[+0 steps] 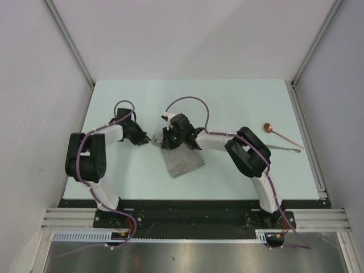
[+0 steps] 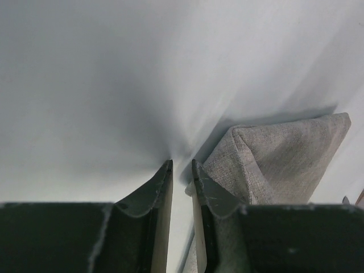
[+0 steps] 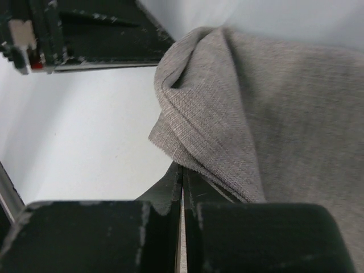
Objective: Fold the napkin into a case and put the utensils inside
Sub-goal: Smooth out the 2/3-rectangle-folded napkin at the center of the board.
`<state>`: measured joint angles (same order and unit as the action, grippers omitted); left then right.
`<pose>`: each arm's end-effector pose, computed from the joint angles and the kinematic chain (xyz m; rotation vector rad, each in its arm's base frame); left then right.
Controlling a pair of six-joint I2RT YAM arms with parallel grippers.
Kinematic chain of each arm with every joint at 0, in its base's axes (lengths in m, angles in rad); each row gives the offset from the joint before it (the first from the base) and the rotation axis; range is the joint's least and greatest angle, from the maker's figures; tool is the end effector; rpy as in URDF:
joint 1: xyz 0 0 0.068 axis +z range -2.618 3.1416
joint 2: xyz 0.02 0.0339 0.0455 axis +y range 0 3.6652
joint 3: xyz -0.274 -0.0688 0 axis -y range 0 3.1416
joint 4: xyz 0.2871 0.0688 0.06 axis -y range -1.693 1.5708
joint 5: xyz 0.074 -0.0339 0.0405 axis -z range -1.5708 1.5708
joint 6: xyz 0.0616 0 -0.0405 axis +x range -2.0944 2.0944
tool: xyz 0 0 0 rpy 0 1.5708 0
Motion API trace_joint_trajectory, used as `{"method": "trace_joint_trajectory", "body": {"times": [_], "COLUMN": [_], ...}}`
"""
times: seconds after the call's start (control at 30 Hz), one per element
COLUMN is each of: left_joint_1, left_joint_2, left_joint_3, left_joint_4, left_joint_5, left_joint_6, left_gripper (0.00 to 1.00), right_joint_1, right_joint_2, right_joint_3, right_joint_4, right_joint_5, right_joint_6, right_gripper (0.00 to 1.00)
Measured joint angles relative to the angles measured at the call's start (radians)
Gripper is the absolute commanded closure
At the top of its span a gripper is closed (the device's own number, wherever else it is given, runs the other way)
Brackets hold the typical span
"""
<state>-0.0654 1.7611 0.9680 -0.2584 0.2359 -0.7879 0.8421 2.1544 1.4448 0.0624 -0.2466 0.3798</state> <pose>0.3807 -0.0394 0.1038 -0.8763 2.5602 -0.5891 0.3447 0.4088 0.1200 -0.6822 2.2634 0.9132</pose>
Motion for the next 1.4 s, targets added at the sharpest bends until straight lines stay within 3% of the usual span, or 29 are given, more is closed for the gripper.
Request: {"method": "trace_joint_trajectory", "body": {"times": [1.07, 1.27, 1.4], "left_joint_1": [-0.145, -0.188, -0.226], "left_joint_2": [0.039, 0.036, 0.016], "left_joint_3": [0.100, 0.112, 0.145], "left_joint_4": [0.002, -0.013, -0.075], "left_joint_5": [0.029, -0.036, -0.134], "left_joint_6": [-0.023, 0.017, 0.075], "left_gripper": [0.74, 0.61, 0.52], "right_joint_1": [-0.166, -0.192, -0.207], "right_joint_2": [0.081, 0.118, 0.122], "right_joint_3": [0.068, 0.101, 0.111], "right_joint_4": [0.087, 0.086, 0.069], "right_joint_5": [-0.088, -0.121, -0.156], "right_joint_6": [0.039, 0.039, 0.040], "right_gripper": [0.97, 0.92, 0.82]}}
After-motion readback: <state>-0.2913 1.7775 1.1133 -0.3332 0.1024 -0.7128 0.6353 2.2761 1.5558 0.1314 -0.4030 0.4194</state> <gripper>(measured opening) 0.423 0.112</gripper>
